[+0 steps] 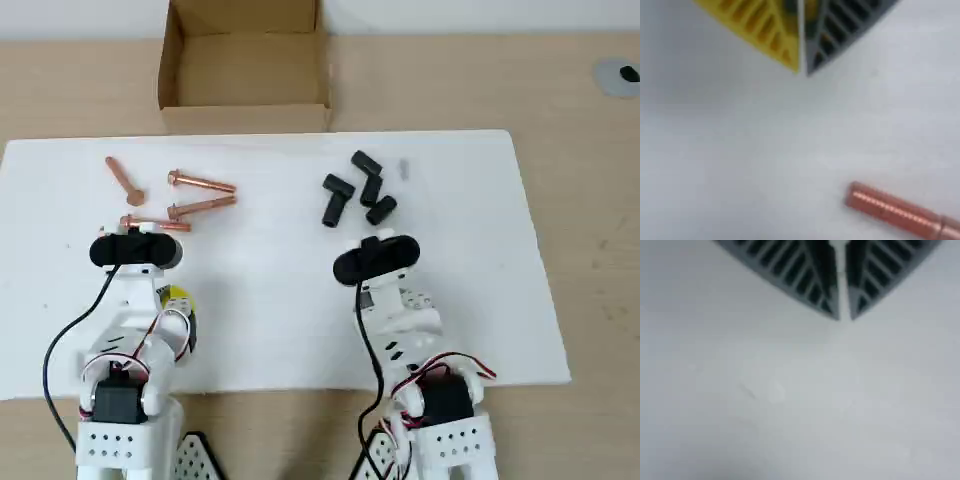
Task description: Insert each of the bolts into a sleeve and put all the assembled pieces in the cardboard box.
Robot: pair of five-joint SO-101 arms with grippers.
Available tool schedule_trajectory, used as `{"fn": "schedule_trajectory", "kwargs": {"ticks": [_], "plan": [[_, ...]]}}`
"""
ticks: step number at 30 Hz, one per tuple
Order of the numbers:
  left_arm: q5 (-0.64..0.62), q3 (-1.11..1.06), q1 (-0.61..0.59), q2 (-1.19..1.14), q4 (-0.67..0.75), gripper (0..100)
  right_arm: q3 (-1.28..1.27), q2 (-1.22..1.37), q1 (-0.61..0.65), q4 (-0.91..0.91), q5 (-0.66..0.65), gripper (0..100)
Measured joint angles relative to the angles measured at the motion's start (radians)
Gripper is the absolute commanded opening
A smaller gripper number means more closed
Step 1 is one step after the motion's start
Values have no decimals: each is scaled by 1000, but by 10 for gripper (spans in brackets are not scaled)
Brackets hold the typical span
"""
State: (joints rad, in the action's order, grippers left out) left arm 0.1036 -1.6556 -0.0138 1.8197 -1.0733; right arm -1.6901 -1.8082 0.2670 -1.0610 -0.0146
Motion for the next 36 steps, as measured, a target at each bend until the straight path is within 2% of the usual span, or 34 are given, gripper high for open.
{"fn": "schedule_trajectory", "kwargs": {"ticks": [29, 32, 36], "plan": [[0, 0, 35, 0, 0, 5, 0, 0, 0, 0, -6, 10], [34, 0, 35, 0, 0, 3, 0, 0, -2, 0, -9, 32], [94, 0, 11, 0, 0, 5, 0, 0, -21, 17, -117, 73]]}}
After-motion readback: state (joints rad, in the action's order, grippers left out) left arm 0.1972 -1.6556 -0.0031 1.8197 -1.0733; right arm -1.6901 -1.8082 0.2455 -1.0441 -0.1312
